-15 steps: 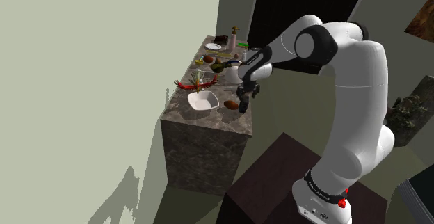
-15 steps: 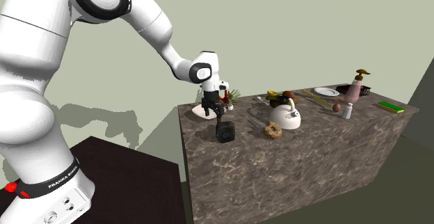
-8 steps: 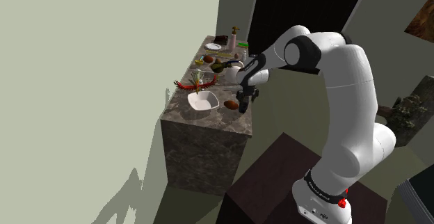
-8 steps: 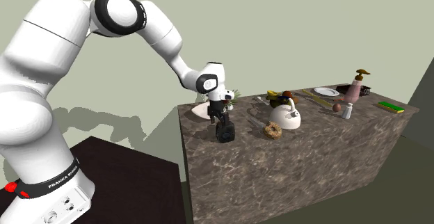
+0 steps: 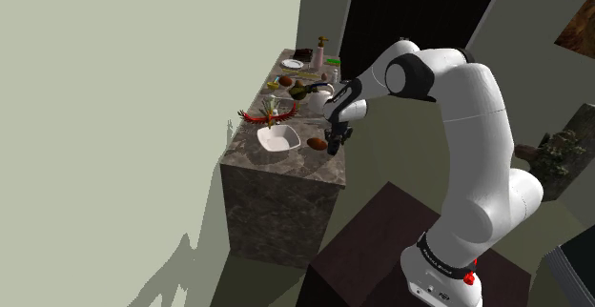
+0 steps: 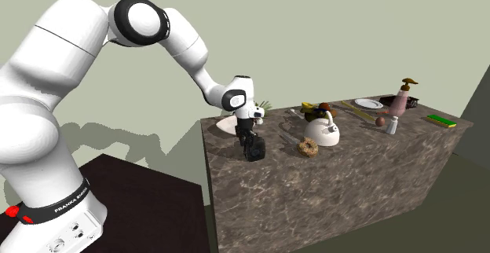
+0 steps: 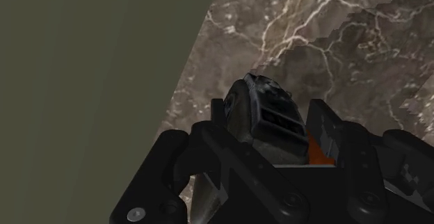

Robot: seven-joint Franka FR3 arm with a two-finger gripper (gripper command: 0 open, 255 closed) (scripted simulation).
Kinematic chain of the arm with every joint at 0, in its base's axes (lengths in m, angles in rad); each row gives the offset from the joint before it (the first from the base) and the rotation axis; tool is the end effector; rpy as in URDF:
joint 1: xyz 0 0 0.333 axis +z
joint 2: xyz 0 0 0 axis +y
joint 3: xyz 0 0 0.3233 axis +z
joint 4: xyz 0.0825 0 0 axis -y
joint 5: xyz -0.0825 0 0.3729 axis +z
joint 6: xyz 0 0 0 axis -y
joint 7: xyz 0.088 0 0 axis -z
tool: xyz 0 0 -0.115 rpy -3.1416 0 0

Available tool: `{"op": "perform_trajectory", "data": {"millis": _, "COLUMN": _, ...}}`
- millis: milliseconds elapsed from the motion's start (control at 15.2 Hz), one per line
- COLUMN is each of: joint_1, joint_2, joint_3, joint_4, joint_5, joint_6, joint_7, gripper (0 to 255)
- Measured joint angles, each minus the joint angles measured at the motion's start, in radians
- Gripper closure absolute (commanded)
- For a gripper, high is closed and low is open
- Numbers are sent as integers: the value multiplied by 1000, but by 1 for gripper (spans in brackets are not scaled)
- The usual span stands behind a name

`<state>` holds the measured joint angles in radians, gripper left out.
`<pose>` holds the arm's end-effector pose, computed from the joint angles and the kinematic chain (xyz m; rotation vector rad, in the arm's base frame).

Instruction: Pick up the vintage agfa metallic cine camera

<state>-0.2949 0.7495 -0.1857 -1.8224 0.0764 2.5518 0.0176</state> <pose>0.5693 -0.2907 0.1344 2.9604 -0.7773 -0.0375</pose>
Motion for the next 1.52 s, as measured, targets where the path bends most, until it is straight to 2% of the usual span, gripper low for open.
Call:
{"op": "perform_trajectory", "data": {"millis": 528, "joint_1": 1, "joint_2": -3, "joint_3": 0, "joint_4": 0, "joint_5": 0, "joint_6": -3, "joint_7": 0, "gripper": 255}}
{"op": "perform_trajectory", "data": {"millis": 1518, "joint_1": 22, "joint_2": -154, "joint_3": -26, "joint_4": -35, "joint_5": -25, "joint_6": -120, "joint_7": 8, "gripper": 255}}
